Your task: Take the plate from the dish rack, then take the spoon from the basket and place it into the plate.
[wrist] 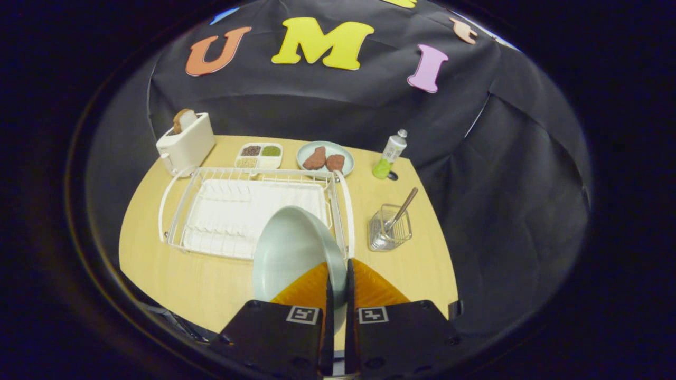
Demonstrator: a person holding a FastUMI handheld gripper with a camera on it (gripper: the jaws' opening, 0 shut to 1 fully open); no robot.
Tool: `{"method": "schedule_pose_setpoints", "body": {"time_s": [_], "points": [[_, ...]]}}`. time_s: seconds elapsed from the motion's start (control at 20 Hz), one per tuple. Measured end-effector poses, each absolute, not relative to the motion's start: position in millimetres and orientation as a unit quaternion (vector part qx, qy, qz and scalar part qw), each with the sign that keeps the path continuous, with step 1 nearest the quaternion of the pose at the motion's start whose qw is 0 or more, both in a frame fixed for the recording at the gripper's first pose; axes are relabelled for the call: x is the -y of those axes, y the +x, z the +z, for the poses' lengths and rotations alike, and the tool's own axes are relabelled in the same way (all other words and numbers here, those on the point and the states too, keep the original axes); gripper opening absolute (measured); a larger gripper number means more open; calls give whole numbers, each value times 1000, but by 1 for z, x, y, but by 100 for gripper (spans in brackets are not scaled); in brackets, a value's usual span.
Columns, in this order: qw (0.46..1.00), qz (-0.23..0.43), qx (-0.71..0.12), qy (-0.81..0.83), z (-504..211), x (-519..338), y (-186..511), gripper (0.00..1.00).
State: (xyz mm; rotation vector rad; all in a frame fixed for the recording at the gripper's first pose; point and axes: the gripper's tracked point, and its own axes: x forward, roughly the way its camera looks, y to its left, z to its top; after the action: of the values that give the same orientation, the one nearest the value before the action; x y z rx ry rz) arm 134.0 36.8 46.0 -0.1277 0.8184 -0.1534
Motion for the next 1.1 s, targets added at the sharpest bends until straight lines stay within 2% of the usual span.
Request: {"method": "schedule_pose_setpoints", "body": {"time_s": [0.25,0.45,0.8,1.1], "points": [[895,-4,-445,17,-48,-31,129,14],[886,57,-448,106,-90,-35,133,14],[866,110,-444,202,-141,-18,134,15],[881,104,-410,213,-154,-5,125,16]]}}
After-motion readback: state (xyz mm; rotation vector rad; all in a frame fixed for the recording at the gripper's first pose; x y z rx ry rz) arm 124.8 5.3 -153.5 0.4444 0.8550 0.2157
